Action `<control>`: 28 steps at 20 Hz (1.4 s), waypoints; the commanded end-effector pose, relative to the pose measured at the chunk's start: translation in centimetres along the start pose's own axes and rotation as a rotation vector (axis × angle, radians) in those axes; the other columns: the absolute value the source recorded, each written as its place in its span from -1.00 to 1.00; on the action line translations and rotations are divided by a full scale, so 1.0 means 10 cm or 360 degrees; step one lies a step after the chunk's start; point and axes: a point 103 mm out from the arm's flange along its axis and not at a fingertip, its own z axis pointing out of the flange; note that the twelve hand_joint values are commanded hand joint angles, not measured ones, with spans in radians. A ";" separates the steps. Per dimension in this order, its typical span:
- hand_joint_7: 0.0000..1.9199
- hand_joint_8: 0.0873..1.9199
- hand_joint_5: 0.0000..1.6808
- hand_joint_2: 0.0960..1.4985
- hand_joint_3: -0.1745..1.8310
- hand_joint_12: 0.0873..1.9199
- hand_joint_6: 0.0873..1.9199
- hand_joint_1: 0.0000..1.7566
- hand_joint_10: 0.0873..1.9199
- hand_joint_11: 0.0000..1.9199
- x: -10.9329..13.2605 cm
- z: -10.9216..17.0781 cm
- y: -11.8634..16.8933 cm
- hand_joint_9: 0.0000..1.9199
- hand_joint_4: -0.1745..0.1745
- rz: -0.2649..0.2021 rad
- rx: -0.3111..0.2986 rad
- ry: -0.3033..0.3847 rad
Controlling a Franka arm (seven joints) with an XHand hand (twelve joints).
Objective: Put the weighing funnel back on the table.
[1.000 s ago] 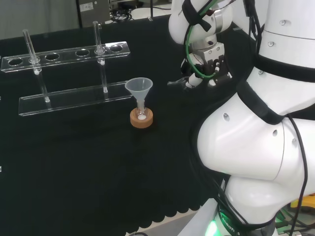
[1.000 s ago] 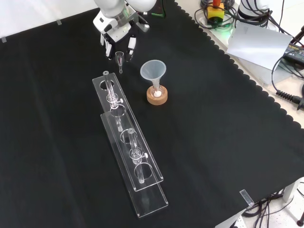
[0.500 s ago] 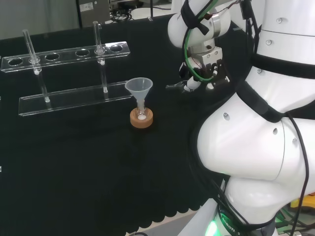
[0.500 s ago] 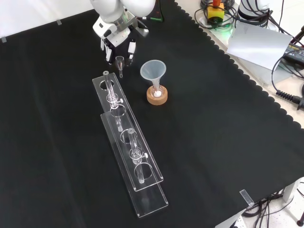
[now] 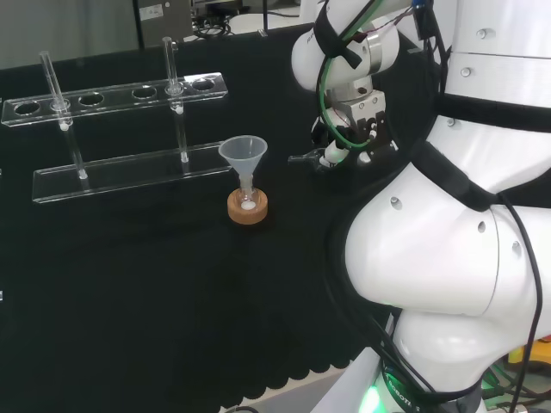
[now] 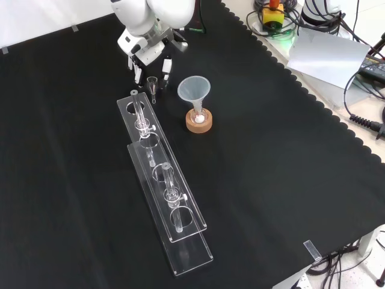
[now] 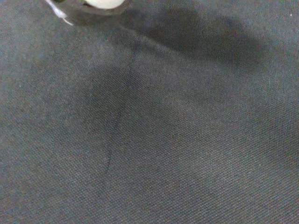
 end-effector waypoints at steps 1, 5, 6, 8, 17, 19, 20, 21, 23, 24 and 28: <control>0.22 -0.63 0.24 0.20 -0.53 -0.09 -0.06 0.19 -1.00 0.01 0.00 0.06 0.03 0.41 1.00 -0.0001 0.0014 0.0017; 0.22 -0.63 0.24 0.20 -0.52 -0.09 -0.06 0.19 -1.00 0.01 0.02 0.09 0.05 0.41 1.00 -0.0004 0.0022 0.0030; 0.22 -0.63 0.24 0.20 -0.52 -0.09 -0.06 0.19 -1.00 0.01 0.02 0.10 0.05 0.41 1.00 -0.0005 0.0023 0.0032; 0.22 -0.63 0.24 0.20 -0.52 -0.09 -0.06 0.19 -1.00 0.01 0.03 0.11 0.05 0.41 1.00 -0.0005 0.0023 0.0034; 0.18 -0.62 0.22 0.21 -0.52 -0.09 -0.02 0.18 -1.00 0.01 0.07 0.15 0.06 0.40 1.00 -0.0022 0.0038 0.0054; 0.14 -0.57 0.20 0.25 -0.56 -0.07 -0.01 0.17 -1.00 -0.01 0.06 0.16 0.06 0.39 1.00 -0.0029 0.0041 0.0065; 0.10 -0.54 0.19 0.28 -0.60 -0.06 0.00 0.17 -1.00 -0.02 0.06 0.17 0.06 0.38 1.00 -0.0033 0.0043 0.0068; 0.06 -0.50 0.17 0.32 -0.64 -0.04 0.02 0.16 -1.00 -0.04 0.06 0.18 0.06 0.37 1.00 -0.0035 0.0043 0.0070; -0.06 -0.43 0.12 0.41 -0.73 0.01 0.08 0.13 -1.00 -0.10 0.06 0.18 0.05 0.32 1.00 -0.0039 0.0038 0.0059; -0.12 -0.41 0.05 0.41 -0.77 0.03 0.01 0.09 -1.00 -0.15 0.07 0.18 0.04 0.29 0.74 -0.0041 0.0039 0.0048; -0.35 -0.38 -0.34 0.34 -0.83 0.14 -0.26 -0.02 -1.00 -0.33 0.09 0.17 0.03 0.13 0.03 -0.0051 0.0055 -0.0023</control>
